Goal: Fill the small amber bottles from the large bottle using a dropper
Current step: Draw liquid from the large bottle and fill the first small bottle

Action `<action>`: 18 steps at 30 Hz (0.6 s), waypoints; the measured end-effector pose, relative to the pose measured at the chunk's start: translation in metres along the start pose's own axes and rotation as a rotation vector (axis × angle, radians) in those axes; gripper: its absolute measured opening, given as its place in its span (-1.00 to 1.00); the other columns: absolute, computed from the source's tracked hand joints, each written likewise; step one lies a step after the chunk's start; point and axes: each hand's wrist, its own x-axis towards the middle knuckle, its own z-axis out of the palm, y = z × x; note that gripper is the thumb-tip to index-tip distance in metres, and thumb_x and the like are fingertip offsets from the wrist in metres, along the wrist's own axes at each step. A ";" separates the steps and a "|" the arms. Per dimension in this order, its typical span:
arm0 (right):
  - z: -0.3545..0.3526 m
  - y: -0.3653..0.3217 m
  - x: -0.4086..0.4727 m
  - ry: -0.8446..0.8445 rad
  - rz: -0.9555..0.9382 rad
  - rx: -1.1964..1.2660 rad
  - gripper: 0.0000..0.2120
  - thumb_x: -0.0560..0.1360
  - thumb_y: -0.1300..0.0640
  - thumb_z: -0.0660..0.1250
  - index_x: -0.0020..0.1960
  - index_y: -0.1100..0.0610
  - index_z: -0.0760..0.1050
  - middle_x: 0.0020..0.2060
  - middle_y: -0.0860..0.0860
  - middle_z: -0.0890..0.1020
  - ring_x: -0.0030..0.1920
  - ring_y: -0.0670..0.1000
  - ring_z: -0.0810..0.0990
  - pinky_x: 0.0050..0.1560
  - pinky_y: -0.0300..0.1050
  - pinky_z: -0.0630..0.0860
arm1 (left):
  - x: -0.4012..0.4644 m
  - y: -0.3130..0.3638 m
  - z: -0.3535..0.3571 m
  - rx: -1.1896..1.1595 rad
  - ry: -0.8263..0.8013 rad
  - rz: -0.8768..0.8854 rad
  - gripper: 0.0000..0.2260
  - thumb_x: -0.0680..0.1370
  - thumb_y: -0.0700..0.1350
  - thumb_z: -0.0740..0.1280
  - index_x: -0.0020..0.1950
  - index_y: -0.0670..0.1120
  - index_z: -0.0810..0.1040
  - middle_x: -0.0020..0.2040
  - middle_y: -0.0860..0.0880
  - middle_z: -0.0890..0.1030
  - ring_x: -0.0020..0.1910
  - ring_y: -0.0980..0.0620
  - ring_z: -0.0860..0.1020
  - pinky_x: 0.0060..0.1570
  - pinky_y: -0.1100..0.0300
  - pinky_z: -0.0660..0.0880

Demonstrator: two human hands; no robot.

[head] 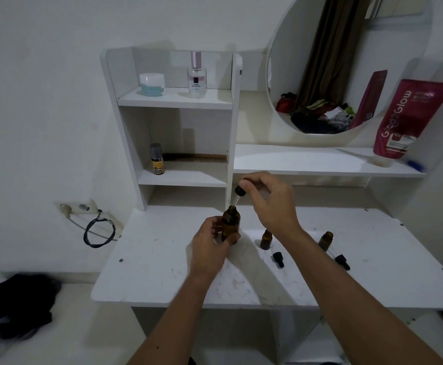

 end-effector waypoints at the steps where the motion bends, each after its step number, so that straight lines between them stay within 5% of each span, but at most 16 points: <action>1: -0.003 -0.003 0.001 0.010 -0.004 0.017 -0.89 0.60 0.16 0.45 0.09 0.14 0.70 -0.10 -0.10 0.74 -0.04 -0.22 0.68 0.06 -0.40 0.54 | -0.001 0.000 0.000 0.006 0.010 0.001 -0.51 0.44 0.02 0.58 0.30 0.03 0.50 0.17 0.15 0.60 0.13 0.13 0.57 0.17 0.21 0.53; 6: -0.027 -0.010 -0.001 0.094 -0.014 0.072 -0.87 0.61 0.15 0.44 0.12 0.15 0.69 -0.05 -0.09 0.73 0.00 -0.20 0.67 0.09 -0.40 0.53 | -0.017 0.008 -0.001 -0.012 0.113 -0.004 -0.52 0.38 -0.02 0.63 0.16 -0.01 0.45 0.03 0.06 0.55 -0.05 0.07 0.55 -0.09 0.32 0.54; 11: -0.051 0.004 -0.015 0.140 -0.014 0.016 -0.86 0.61 0.14 0.45 0.13 0.15 0.69 -0.04 -0.07 0.75 0.02 -0.11 0.71 0.13 -0.24 0.60 | -0.038 0.017 0.011 -0.037 -0.033 0.011 -0.75 0.42 0.01 0.60 -0.04 0.03 0.58 -0.16 0.09 0.65 -0.18 0.15 0.61 -0.16 0.35 0.56; 18: -0.077 0.033 -0.042 0.172 0.075 -0.046 -0.90 0.59 0.13 0.47 0.10 0.06 0.70 -0.07 -0.12 0.74 -0.01 -0.16 0.70 0.10 -0.30 0.59 | -0.038 0.025 0.044 -0.035 -0.154 0.030 -0.53 0.43 0.05 0.59 0.29 -0.02 0.60 0.12 0.11 0.67 0.06 0.17 0.63 0.12 0.22 0.61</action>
